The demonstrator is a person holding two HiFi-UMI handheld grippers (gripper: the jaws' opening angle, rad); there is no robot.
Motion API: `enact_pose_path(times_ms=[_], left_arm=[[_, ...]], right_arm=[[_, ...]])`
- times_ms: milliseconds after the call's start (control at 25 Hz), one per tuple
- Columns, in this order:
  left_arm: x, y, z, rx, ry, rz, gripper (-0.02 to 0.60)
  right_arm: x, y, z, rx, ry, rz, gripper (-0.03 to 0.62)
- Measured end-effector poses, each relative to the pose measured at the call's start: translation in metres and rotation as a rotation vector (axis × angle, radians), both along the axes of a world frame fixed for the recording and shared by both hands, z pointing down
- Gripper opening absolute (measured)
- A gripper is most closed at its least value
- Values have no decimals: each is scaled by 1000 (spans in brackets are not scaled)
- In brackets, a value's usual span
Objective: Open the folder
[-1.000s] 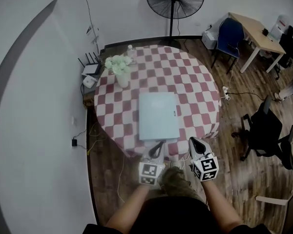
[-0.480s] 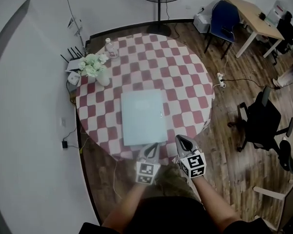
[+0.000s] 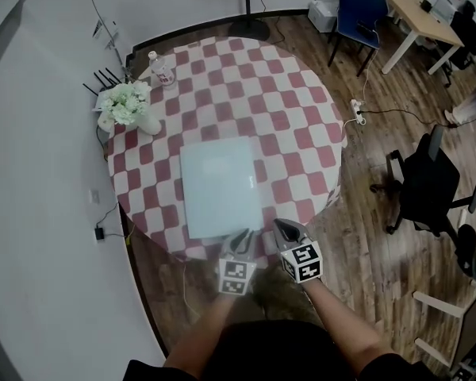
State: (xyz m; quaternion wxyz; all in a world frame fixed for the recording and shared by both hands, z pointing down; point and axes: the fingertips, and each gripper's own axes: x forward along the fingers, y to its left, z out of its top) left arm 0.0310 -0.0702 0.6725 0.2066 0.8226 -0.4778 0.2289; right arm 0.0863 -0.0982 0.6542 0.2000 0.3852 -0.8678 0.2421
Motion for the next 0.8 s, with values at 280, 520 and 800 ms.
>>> enact_pose_path(times_ms=[280, 520, 800], left_arm=[[9, -5, 23, -42, -45, 33, 60], [11, -8, 37, -68, -77, 51, 67], [22, -8, 52, -88, -120, 90, 95]], right_arm=[[-19, -1, 45, -110, -6, -73, 49], [-23, -8, 71, -172, -13, -94, 72], [-26, -9, 85, -230, -40, -121, 80]])
